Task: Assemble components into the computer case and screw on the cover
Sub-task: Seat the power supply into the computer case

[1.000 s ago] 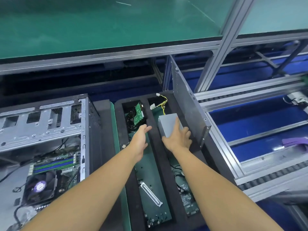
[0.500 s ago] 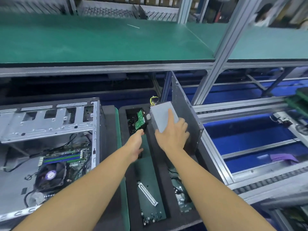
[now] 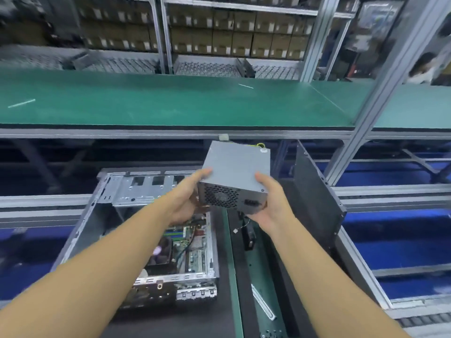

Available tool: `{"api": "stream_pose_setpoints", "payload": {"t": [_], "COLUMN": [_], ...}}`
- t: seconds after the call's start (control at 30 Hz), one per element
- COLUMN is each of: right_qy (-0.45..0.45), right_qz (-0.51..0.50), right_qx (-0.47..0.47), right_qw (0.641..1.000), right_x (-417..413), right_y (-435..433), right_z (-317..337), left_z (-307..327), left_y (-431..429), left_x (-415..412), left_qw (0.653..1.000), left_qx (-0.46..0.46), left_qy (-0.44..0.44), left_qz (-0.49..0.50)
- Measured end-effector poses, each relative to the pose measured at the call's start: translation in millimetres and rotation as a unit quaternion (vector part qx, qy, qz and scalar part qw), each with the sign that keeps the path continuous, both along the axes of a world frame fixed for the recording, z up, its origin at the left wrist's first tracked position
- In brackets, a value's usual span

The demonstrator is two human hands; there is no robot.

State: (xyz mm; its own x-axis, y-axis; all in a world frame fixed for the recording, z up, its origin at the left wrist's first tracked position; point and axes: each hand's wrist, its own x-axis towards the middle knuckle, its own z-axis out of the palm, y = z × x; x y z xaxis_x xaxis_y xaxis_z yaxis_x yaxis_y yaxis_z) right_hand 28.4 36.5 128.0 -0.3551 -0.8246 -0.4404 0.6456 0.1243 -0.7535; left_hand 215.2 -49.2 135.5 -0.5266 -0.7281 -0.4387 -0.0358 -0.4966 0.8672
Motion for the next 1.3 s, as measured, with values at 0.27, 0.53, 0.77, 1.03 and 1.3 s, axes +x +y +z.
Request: {"api": "stream_pose_setpoints", "payload": {"t": [0.27, 0.53, 0.77, 1.03, 1.3], "right_qy": [-0.097, -0.104, 0.148, 0.153, 0.059], "right_qz": [0.168, 0.246, 0.172, 0.212, 0.186], "right_qx": [0.027, -0.003, -0.142, -0.162, -0.051], "right_qw": [0.981, 0.964, 0.963, 0.952, 0.979], "right_x": [111.5, 195.3, 233.0, 245.9, 233.1], "right_y": [-7.6, -14.1, -10.6, -0.7, -18.5], "right_z": [0.5, -7.1, -23.8, -41.9, -61.3], "left_z": [46.2, 56.6, 14.5, -5.5, 2.7], "left_y": [-6.9, 0.5, 11.3, 22.1, 28.0], "left_x": [118.9, 206.8, 257.2, 275.5, 226.9], "left_qw": [0.993, 0.992, 0.996, 0.989, 0.92], "left_qx": [-0.006, 0.033, -0.032, -0.092, -0.277], "left_qy": [-0.1, -0.108, 0.01, 0.059, -0.227], "left_qz": [0.064, 0.058, 0.086, 0.095, 0.16]}}
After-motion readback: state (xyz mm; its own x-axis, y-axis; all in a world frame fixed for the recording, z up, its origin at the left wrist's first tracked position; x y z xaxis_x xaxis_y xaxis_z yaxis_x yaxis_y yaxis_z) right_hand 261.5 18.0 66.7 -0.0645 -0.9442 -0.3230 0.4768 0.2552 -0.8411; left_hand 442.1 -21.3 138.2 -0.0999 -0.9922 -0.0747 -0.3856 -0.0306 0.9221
